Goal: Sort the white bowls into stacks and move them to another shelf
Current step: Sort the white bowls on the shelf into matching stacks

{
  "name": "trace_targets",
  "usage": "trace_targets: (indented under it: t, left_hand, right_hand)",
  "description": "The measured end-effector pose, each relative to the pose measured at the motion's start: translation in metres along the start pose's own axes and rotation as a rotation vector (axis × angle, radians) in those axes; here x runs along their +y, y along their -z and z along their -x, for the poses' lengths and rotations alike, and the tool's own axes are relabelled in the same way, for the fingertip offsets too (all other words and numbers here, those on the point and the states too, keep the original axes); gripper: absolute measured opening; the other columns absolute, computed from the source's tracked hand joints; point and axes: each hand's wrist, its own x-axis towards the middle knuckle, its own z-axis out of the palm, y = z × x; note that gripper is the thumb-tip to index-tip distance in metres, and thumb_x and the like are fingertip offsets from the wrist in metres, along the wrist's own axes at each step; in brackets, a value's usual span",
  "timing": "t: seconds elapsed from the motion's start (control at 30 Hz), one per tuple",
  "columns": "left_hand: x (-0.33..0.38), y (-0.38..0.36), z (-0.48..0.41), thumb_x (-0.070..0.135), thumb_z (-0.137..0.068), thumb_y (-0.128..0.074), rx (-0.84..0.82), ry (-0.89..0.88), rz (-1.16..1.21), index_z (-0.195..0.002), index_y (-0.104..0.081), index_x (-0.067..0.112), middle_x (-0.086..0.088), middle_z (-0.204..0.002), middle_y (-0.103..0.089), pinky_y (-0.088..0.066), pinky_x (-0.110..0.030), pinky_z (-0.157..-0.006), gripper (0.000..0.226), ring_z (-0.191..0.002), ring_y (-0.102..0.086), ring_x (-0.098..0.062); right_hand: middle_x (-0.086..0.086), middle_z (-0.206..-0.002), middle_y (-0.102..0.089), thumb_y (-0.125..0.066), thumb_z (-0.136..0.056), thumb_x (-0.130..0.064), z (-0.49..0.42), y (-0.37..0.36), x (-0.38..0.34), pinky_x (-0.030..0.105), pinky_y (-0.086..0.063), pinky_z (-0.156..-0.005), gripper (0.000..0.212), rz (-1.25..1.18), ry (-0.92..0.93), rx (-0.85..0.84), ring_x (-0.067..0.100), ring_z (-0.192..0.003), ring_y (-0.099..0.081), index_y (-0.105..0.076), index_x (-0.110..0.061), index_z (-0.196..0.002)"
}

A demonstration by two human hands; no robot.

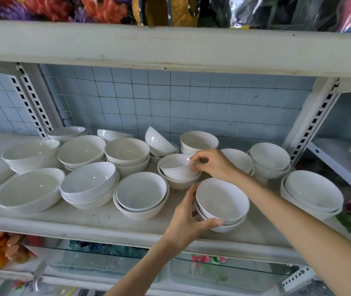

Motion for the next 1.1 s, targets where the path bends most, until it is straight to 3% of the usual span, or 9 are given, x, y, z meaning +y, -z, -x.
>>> trace_targets:
  t: [0.1,0.27,0.43,0.6,0.8,0.9,1.1]
  left_hand:
    - [0.000,0.000,0.000,0.012,-0.067,-0.085,0.005,0.010,0.007,-0.130,-0.039,0.036,0.021,-0.125,-0.054,-0.048,-0.016,-0.087,0.081,-0.116,-0.051,0.005]
    - [0.000,0.000,0.000,0.015,-0.066,-0.085,0.001,0.002,-0.002,-0.132,-0.038,0.033,0.022,-0.127,-0.052,-0.047,-0.015,-0.089,0.083,-0.117,-0.051,0.006]
    - [-0.001,0.000,0.000,0.015,-0.065,-0.085,0.001,-0.005,0.000,-0.131,-0.039,0.032,0.021,-0.126,-0.053,-0.048,-0.016,-0.089,0.082,-0.115,-0.052,0.006]
    - [0.000,-0.001,0.001,0.014,-0.066,-0.085,0.005,-0.008,0.006,-0.130,-0.040,0.033,0.020,-0.126,-0.053,-0.048,-0.013,-0.083,0.081,-0.115,-0.051,0.008]
    - [-0.001,-0.001,0.000,0.015,-0.066,-0.084,0.007,-0.015,0.009,-0.132,-0.039,0.031,0.018,-0.127,-0.054,-0.047,-0.013,-0.084,0.081,-0.115,-0.051,0.008]
    - [-0.001,-0.001,0.000,0.017,-0.065,-0.084,0.010,-0.007,0.010,-0.129,-0.038,0.034,0.018,-0.126,-0.054,-0.048,-0.014,-0.085,0.081,-0.113,-0.051,0.010]
    - [-0.001,-0.001,0.000,0.033,-0.058,-0.089,0.019,-0.001,-0.005,-0.131,-0.040,0.023,0.012,-0.126,-0.057,-0.046,-0.011,-0.084,0.088,-0.114,-0.053,0.007]
  right_hand:
    - [-0.005,-0.079,-0.066,-0.074,-0.077,-0.007,-0.001,-0.002,-0.002,0.024,-0.048,-0.081,0.016,-0.034,0.016,0.036,0.012,-0.079,-0.060,-0.066,-0.020,-0.076]
    - [-0.007,-0.077,-0.064,-0.072,-0.079,-0.006,0.001,0.011,-0.009,0.024,-0.048,-0.078,0.013,-0.030,0.060,0.125,0.007,-0.077,-0.058,-0.065,-0.017,-0.077]
    - [-0.011,-0.077,-0.062,-0.070,-0.079,-0.001,0.017,0.030,-0.020,0.010,-0.043,-0.074,0.015,-0.033,0.117,0.214,-0.010,-0.068,-0.055,-0.063,-0.015,-0.079]
    - [-0.008,-0.081,-0.066,-0.073,-0.077,-0.003,0.054,0.045,-0.023,0.028,-0.048,-0.083,0.026,-0.033,0.108,0.271,0.007,-0.080,-0.058,-0.063,-0.027,-0.074]
    - [-0.013,-0.078,-0.068,-0.075,-0.072,-0.010,0.099,0.048,-0.025,0.033,-0.047,-0.088,0.016,-0.059,0.104,0.303,0.016,-0.086,-0.061,-0.067,-0.024,-0.072]
    - [-0.015,-0.081,-0.068,-0.072,-0.065,-0.028,0.118,0.040,-0.026,0.023,-0.048,-0.084,0.006,-0.092,0.134,0.336,0.009,-0.084,-0.062,-0.068,-0.030,-0.069]
    - [-0.014,-0.088,-0.066,-0.072,-0.070,-0.041,0.142,0.019,-0.017,0.012,-0.045,-0.082,0.018,0.016,0.219,0.362,0.004,-0.085,-0.061,-0.067,-0.026,-0.079]
